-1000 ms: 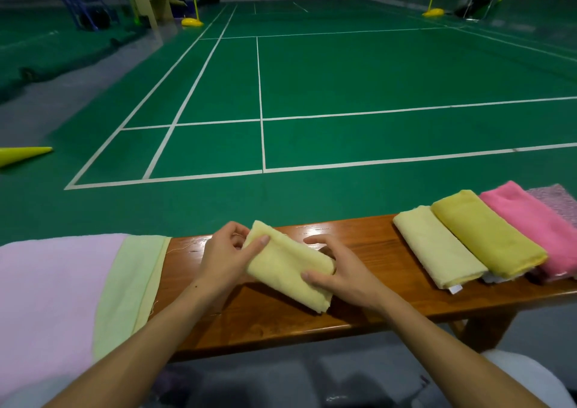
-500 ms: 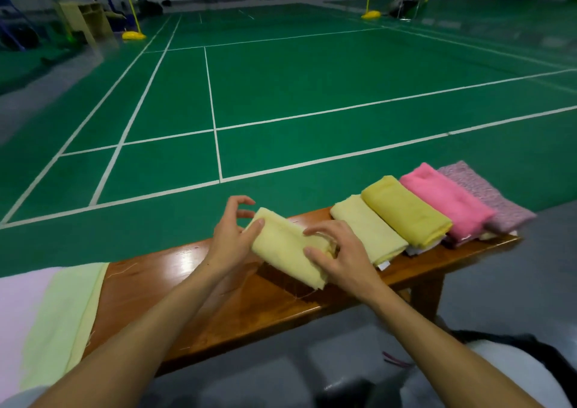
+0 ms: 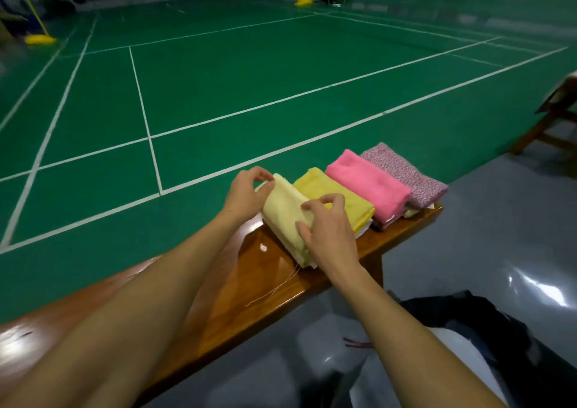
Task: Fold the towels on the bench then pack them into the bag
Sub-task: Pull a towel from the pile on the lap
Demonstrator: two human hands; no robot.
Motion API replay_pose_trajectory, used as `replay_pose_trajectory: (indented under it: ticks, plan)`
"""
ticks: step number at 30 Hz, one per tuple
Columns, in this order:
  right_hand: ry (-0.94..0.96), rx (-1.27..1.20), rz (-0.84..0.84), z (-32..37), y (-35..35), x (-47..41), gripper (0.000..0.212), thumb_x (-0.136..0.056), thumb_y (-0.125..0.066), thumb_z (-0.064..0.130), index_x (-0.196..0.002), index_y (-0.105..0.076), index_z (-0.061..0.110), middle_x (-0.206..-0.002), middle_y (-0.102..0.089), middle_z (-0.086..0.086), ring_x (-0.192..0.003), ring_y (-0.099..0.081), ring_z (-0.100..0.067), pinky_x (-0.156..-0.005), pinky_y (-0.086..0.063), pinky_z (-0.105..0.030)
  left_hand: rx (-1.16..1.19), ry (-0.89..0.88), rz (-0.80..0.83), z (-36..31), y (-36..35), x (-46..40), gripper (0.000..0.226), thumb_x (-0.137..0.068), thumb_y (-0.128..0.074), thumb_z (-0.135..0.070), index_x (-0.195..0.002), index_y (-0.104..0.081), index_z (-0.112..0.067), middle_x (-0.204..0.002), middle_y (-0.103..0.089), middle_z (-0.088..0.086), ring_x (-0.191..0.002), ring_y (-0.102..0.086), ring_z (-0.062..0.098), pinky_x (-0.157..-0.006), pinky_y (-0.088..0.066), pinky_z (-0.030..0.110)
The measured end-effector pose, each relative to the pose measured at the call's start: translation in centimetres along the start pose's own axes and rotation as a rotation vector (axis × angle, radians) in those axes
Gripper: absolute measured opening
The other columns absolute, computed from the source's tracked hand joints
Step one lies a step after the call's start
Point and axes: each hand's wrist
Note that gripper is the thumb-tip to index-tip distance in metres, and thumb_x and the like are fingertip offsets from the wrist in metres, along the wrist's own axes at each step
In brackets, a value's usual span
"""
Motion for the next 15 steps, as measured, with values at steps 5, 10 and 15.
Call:
replay_pose_trajectory:
  ticks: [5,10,15]
  plan:
    - [-0.036,0.313,0.02,-0.4,-0.6,-0.3,0.037,-0.099,-0.057,0.049,-0.124,-0.069,0.024,-0.122,-0.057,-0.007,-0.111,-0.051,-0.03,-0.092,-0.049,-0.043,-0.137,-0.014,0.154,0.9,-2.5,1.0,0.019,-0.097,-0.062,-0.051,-0.11,-0.064,-0.037,-0.123,-0.067,-0.003,-0.114,-0.059,0.02,-0.094,-0.049,0.04]
    - [-0.04,0.318,-0.001,-0.3,-0.7,-0.4,0.038,-0.098,-0.059,0.05,-0.123,-0.068,0.024,-0.122,-0.056,-0.008,-0.109,-0.051,-0.028,-0.091,-0.051,-0.042,-0.224,-0.049,0.133,-0.1,-1.3,1.7,0.02,-0.099,-0.058,-0.046,-0.115,-0.064,-0.035,-0.123,-0.064,-0.001,-0.114,-0.057,0.02,-0.099,-0.05,0.048]
    - [0.022,0.32,-0.099,1.0,-0.2,-0.5,0.034,-0.097,-0.06,0.047,-0.12,-0.07,0.024,-0.12,-0.058,-0.006,-0.106,-0.052,-0.026,-0.086,-0.051,-0.04,-0.231,-0.095,0.09,-1.1,1.2,3.3,0.021,-0.099,-0.06,-0.03,-0.118,-0.069,-0.028,-0.129,-0.065,-0.001,-0.121,-0.057,0.017,-0.105,-0.049,0.046]
Point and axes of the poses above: each hand's wrist, its own x-axis away from the middle knuckle, its own y-axis out of the back of the hand, z = x × y
